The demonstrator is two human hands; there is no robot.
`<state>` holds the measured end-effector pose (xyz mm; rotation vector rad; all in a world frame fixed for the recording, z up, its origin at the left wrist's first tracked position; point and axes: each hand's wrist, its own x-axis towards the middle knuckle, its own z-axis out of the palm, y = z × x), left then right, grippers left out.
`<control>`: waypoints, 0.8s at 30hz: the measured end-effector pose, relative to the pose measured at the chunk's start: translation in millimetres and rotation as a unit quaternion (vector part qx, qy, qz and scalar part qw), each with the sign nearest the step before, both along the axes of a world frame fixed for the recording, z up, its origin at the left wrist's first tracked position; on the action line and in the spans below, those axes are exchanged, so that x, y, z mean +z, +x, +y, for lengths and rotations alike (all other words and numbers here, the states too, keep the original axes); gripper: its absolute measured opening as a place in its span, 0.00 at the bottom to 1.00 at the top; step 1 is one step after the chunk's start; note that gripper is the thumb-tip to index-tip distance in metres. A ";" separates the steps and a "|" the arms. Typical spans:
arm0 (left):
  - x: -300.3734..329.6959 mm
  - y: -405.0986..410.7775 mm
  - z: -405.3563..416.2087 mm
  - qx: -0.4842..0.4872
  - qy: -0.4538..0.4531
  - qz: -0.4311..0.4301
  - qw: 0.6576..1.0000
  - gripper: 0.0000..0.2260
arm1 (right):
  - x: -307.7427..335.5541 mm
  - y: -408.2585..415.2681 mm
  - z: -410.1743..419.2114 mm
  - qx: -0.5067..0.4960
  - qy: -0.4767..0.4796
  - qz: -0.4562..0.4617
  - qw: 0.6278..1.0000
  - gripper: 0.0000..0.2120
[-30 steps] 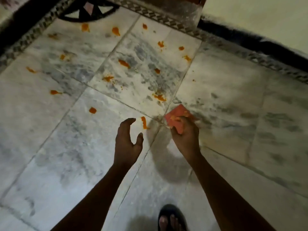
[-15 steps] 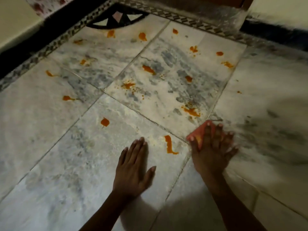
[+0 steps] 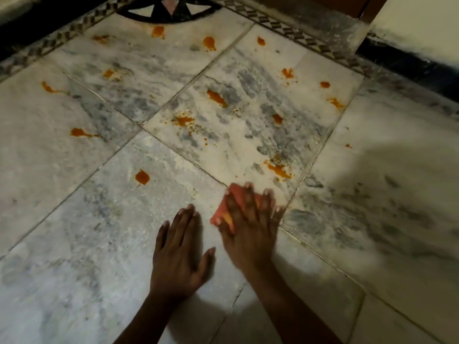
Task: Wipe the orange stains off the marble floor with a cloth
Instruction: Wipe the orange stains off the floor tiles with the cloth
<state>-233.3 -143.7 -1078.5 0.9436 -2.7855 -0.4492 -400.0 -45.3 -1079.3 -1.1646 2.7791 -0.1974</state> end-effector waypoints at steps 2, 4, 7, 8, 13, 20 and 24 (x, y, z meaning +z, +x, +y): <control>4.9 1.2 -0.5 0.011 0.006 -0.006 1.000 0.38 | 9.2 23.9 27.9 0.056 0.001 0.017 0.998 0.34; 8.4 2.2 -0.4 0.004 0.015 -0.007 1.000 0.39 | 15.2 22.2 69.2 0.050 0.003 0.039 0.998 0.34; 6.1 0.8 -1.1 -0.011 0.013 -0.005 1.000 0.41 | 2.0 -34.6 59.6 -0.057 0.016 0.031 0.998 0.35; 4.0 1.2 -1.4 -0.013 0.009 -0.003 1.000 0.41 | -4.5 -50.5 35.7 -0.104 -0.006 0.026 0.994 0.35; 3.6 0.8 -2.3 -0.015 0.005 -0.020 1.000 0.41 | 0.2 -23.9 -17.0 0.055 -0.018 0.022 0.998 0.29; 3.4 2.5 -5.2 -0.019 0.019 -0.013 1.000 0.41 | -2.1 -77.7 38.0 -0.089 0.032 0.002 0.996 0.36; 0.4 2.1 -2.4 -0.016 0.009 0.003 1.000 0.41 | -4.1 -99.3 -57.3 -0.103 0.000 -0.021 0.994 0.36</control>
